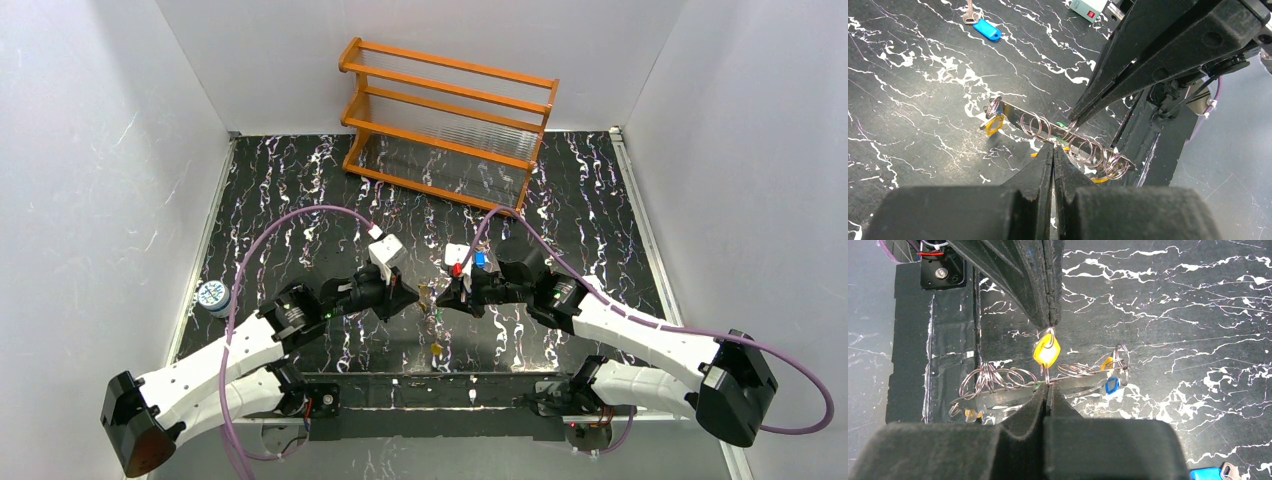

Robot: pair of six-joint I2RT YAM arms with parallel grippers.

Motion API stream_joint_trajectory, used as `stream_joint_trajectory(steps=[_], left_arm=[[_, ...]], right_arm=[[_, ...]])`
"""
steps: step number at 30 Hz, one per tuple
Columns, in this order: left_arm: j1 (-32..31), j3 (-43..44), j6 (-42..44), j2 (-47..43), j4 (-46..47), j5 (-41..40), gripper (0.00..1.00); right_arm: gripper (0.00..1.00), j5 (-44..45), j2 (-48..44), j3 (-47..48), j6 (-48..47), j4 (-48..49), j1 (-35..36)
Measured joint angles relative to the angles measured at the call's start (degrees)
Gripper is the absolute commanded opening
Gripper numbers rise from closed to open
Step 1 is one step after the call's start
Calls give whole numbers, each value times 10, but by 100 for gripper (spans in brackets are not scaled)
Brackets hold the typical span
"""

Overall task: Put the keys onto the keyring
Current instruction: Insert the key onto the keyring.

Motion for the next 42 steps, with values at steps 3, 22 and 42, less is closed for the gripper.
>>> stream_joint_trajectory(steps=[3, 22, 42], left_arm=[[-2, 0, -3, 2, 0, -1, 0], [-39, 0, 2, 36, 33, 6, 0], [-44, 0, 17, 24, -33, -38, 0]], right_arm=[[1, 3, 0, 0, 4, 0, 0], [1, 0, 10, 9, 16, -1, 0], [1, 19, 10, 9, 19, 0, 0]])
